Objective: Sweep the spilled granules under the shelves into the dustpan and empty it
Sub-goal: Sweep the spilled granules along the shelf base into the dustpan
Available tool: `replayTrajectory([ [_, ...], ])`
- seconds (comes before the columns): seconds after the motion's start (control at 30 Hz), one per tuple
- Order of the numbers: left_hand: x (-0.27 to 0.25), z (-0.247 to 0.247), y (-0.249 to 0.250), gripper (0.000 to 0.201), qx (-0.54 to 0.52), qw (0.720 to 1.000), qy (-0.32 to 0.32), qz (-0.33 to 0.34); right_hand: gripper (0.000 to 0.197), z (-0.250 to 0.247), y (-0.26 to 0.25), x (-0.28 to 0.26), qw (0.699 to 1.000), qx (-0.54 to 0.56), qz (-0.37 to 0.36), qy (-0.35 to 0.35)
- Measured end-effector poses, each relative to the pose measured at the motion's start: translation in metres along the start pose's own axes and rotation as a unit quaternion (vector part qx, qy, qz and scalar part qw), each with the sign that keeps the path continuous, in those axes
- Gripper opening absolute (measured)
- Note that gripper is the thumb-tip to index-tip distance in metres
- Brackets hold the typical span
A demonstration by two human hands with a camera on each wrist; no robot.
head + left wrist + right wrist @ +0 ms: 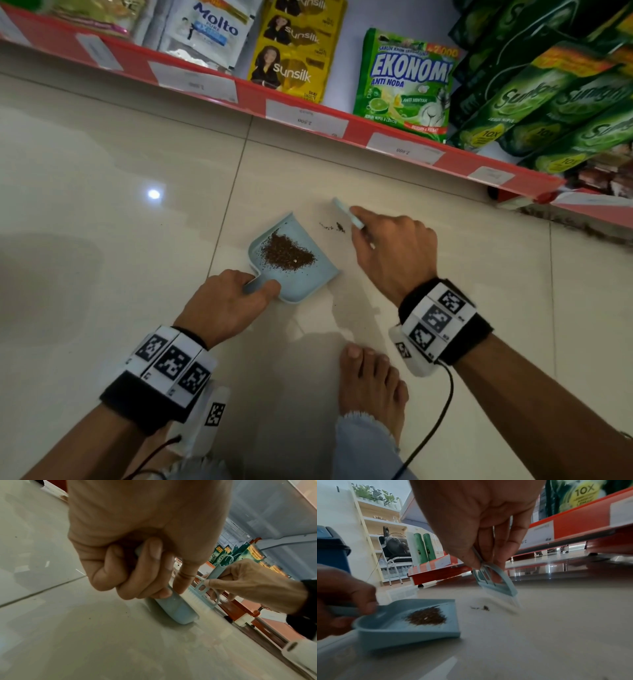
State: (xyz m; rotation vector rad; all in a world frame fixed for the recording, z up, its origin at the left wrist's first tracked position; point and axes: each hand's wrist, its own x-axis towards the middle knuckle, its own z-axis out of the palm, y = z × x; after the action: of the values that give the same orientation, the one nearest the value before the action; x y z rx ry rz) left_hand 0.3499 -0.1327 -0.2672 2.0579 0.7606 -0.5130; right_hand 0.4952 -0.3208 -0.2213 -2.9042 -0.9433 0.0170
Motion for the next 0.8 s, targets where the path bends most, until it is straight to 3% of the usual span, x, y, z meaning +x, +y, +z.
replayTrajectory([
  [0.1, 0.000, 0.001, 0.001, 0.048, -0.001, 1.000, -0.005, -0.003, 0.032, -0.001, 0.010, 0.020, 0.999, 0.014, -0.038, 0.005],
  [0.23, -0.002, -0.001, 0.003, 0.048, 0.001, 1.000, -0.009, -0.006, 0.049, 0.004, 0.026, 0.032, 0.982, 0.049, -0.127, -0.129],
  [0.37, -0.002, -0.001, 0.002, 0.054, 0.003, 1.000, -0.005, -0.001, 0.056, 0.005, 0.052, 0.022, 0.971, 0.061, -0.171, -0.155],
  [0.57, 0.000, 0.002, 0.009, 0.054, 0.005, 1.000, -0.027, -0.008, 0.048, 0.003, 0.077, 0.016, 0.975, 0.069, -0.188, -0.093],
  [0.7, 0.002, 0.005, 0.015, 0.054, 0.014, 1.000, -0.026, 0.004, 0.032, 0.001, 0.071, 0.015, 0.989, 0.087, -0.119, 0.031],
  [0.8, 0.005, 0.008, 0.020, 0.050, 0.012, 0.999, -0.034, 0.004, 0.021, 0.000, 0.060, 0.014, 0.994, 0.056, -0.071, 0.066],
])
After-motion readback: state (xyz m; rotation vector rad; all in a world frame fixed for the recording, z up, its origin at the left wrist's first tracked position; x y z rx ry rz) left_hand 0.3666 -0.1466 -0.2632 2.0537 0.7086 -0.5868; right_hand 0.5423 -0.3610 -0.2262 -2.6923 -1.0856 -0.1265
